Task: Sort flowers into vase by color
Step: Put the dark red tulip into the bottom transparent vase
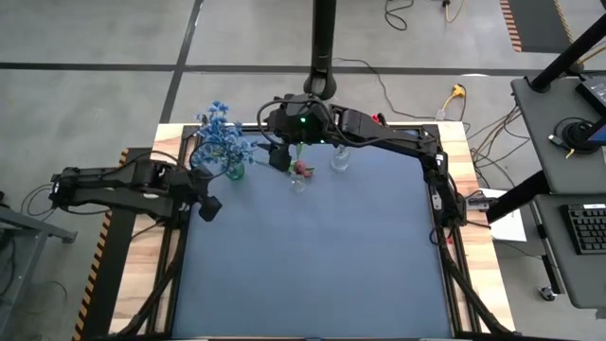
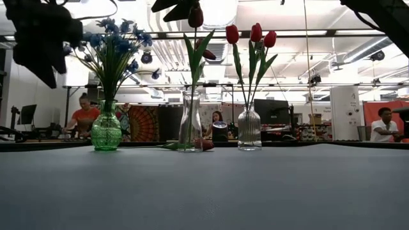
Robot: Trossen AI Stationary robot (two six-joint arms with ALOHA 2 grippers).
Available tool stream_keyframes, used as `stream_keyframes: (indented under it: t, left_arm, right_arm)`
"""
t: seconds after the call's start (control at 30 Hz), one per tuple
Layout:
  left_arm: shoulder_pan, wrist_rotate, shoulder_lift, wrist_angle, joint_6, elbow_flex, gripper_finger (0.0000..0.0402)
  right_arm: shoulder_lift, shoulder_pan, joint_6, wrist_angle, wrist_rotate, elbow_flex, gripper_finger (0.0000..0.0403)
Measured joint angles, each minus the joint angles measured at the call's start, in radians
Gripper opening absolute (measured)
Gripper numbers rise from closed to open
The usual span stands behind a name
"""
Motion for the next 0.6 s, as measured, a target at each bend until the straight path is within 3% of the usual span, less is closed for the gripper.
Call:
stream_keyframes:
  t: [0.27, 0.6]
  left_arm:
    - [0.0, 0.187, 0.002, -0.111, -0.056, 0.043, 0.0335]
    - [-0.002, 0.542, 0.002, -0.184, -0.219, 0.108, 0.0335]
  right_arm:
    - [-0.013, 0.0, -0.007, -0.019, 0.0, 0.0, 0.032]
    - [-0.096, 0.005, 0.043, -0.146, 0.001, 0.0, 0.032]
